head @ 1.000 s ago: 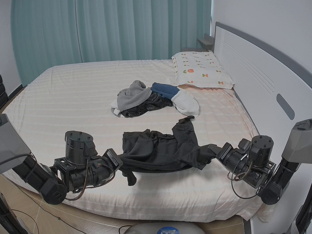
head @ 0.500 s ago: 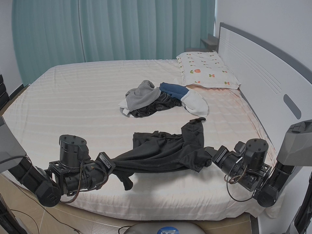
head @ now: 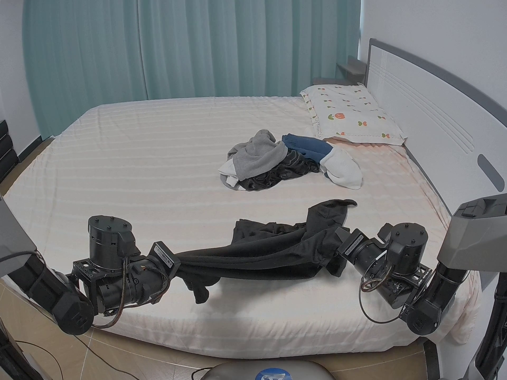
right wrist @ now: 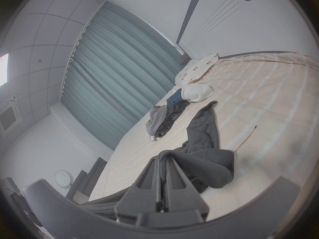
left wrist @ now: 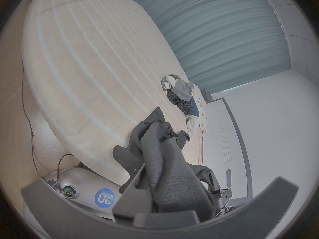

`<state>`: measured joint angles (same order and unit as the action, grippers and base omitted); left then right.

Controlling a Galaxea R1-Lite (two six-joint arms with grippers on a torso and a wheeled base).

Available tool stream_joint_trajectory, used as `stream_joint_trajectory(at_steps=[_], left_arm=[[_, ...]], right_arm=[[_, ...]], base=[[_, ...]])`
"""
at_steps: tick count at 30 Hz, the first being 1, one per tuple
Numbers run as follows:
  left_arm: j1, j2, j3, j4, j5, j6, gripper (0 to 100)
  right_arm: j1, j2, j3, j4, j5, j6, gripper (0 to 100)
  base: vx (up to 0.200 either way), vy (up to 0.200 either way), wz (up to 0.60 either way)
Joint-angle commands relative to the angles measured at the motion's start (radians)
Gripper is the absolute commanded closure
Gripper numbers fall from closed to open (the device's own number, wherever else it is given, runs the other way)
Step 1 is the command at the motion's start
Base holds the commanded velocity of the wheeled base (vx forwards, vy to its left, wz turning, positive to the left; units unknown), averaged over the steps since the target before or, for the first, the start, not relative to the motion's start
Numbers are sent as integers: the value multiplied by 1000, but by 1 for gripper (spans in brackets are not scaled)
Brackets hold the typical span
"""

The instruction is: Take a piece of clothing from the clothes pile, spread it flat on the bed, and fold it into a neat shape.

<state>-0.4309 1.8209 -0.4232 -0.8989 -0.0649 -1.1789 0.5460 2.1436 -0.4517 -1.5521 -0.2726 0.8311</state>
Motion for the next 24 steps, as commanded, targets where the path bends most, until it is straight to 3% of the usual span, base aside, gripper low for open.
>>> stream_joint_trajectory(at_steps=[1, 24], left_arm=[[0, -14, 1, 0, 0, -1, 100], [0, -48, 21, 0, 0, -1, 100]], right_arm=[[3, 9, -5, -11, 0, 0, 100], [29, -18, -28, -11, 1, 13, 100]], base=[[0, 200, 0], [0, 200, 0]])
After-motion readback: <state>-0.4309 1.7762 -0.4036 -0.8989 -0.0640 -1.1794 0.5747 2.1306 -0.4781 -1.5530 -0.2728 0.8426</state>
